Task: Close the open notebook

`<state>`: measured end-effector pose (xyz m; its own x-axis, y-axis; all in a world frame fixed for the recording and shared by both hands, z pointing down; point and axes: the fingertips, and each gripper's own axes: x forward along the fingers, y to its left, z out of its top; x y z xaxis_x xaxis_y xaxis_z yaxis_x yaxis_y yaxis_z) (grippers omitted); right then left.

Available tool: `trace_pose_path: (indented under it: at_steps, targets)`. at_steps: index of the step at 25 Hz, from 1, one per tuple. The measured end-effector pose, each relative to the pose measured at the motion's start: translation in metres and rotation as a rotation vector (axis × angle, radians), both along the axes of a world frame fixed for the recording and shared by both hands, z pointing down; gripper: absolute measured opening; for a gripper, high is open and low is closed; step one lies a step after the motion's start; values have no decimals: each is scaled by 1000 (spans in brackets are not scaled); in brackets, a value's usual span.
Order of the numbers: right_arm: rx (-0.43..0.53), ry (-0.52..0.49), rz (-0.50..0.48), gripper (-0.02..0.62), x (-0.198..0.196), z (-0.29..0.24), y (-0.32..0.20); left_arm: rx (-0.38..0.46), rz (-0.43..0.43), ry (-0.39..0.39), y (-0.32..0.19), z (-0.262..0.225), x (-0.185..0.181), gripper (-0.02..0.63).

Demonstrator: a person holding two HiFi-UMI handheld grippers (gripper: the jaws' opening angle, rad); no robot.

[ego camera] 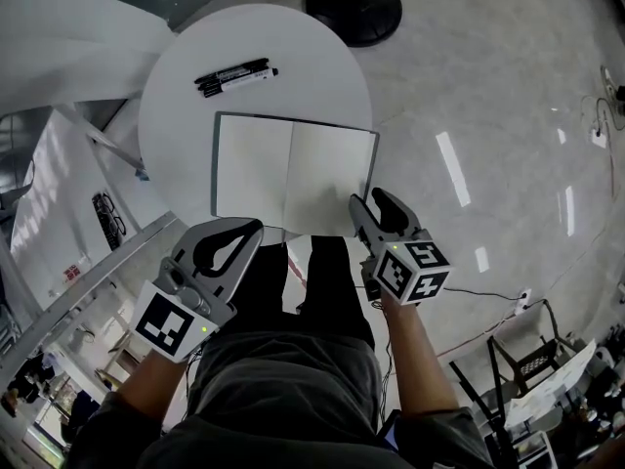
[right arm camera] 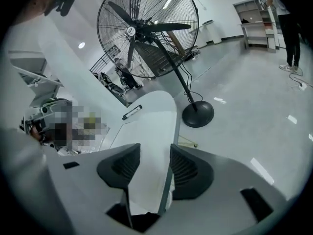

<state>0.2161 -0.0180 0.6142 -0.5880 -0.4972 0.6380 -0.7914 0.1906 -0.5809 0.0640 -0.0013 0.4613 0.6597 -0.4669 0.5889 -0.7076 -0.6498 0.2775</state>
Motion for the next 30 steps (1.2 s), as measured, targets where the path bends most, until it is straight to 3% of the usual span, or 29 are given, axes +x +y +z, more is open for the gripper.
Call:
trace_pose_path:
  at_steps: [7, 18, 30]
  targets:
    - [-47, -28, 1, 227, -5, 23, 7, -23, 3, -6, 5, 13, 1, 15]
    - [-104, -74, -44, 230, -10, 45, 19, -54, 1, -11, 13, 25, 8, 15]
    - [-91, -66, -76, 143, -11, 41, 22, -60, -9, -8, 19, 26, 10, 15]
